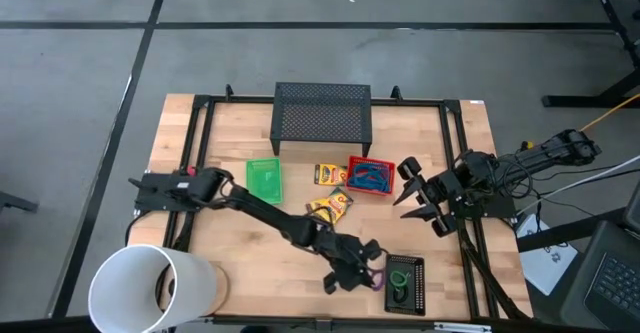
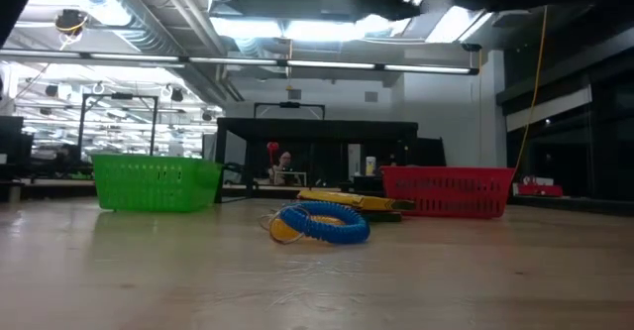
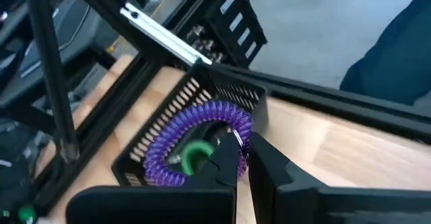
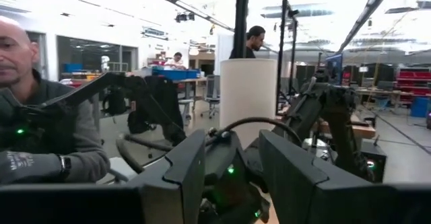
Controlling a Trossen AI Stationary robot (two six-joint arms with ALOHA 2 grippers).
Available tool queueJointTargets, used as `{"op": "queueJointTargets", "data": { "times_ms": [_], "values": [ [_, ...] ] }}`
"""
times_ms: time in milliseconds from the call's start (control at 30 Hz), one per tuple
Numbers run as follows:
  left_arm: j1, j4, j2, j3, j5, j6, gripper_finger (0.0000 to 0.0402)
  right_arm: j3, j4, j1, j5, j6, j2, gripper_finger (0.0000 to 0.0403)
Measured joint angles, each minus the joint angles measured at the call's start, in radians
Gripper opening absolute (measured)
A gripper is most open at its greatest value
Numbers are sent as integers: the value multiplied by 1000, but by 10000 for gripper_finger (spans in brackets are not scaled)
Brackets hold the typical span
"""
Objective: Pick & Place Office Desk Supplies
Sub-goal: Put the violet spring keychain into the black bin, then put the blue spring keychain into the black bin
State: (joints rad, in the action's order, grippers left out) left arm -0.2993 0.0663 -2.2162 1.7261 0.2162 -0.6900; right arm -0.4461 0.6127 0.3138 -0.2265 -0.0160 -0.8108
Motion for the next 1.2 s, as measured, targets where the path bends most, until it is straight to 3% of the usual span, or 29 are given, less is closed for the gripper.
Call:
{"op": "queueJointTargets", "data": {
  "times_ms": [467,767,933,1200],
  "values": [
    [60,-75,-221,334,221,11,6,0,-13,0,-10,-9,-1,140],
    [102,-68,-262,397,301,26,13,0,-39,0,-10,-11,-1,140],
    [106,-65,-262,395,300,62,46,0,-42,0,-10,-11,-1,140],
    [95,-63,-262,396,281,85,136,0,-41,0,-10,-29,-1,139]
  ]
}}
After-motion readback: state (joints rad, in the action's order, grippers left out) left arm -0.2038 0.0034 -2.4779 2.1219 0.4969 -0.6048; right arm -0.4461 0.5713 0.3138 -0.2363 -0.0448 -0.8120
